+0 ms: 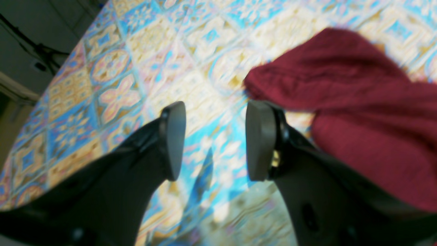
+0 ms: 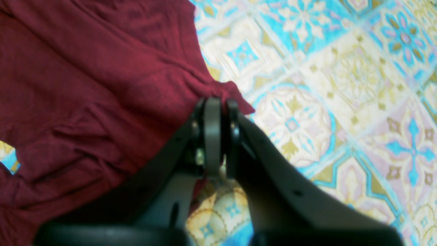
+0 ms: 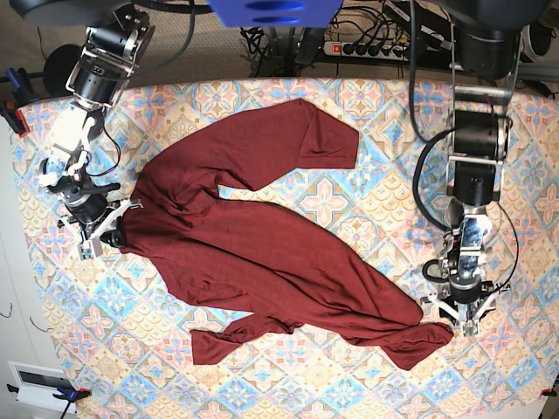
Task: Layout the t-shirt on the table in an organized manner, then fold the t-shirt properly
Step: 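Release the shirt end with the left gripper and raise it, then grasp the shirt hem with the left gripper and pull it toward the shirt body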
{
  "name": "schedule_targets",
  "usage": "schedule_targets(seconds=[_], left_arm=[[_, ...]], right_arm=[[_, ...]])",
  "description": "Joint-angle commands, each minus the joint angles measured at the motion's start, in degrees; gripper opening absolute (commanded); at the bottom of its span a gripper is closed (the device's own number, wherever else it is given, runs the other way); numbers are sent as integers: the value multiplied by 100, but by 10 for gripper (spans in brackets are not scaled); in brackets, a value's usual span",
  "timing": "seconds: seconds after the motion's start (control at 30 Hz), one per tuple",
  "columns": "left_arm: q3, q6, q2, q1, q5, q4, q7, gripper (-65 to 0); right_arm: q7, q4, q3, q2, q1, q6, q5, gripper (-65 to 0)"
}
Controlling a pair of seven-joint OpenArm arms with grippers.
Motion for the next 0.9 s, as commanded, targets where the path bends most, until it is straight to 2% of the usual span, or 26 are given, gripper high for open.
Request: schedule_targets(seconds=[0.0,0.17,0.27,0.3,0.37,0.47,0.57,0.67,0.87], left_arm=[[-27,42,-66,-125,31,207,-121,-378],[17,15,-13,-55,40,330,284,-373],[-27,-20,382,-46,-153,303,380,-368],[-27,-160,435,-37,-470,303,583,-354],[-36,-477,550,-72,-1481,347,1295,-346],[-36,-530,558,-187,-2659,347,1743,-346],[-27,-530,541,-195,-3415,338,1928,-346],[8,-530,558,-204,-3688,338,1936,-346],[17,-512,804,-204,-3670,303,1963,-346]], right_arm=[[141,99,17,98,117,12,104,-650],[141,99,17,98,117,12,104,-650],[141,117,17,98,117,12,104,-650],[141,152,17,98,109,12,104,-650],[141,161,17,98,109,12,104,-650],[141,161,17,98,109,12,104,-650],[141,161,17,98,109,12,104,-650],[141,161,17,90,109,12,104,-650],[141,170,17,90,109,12,104,-650]])
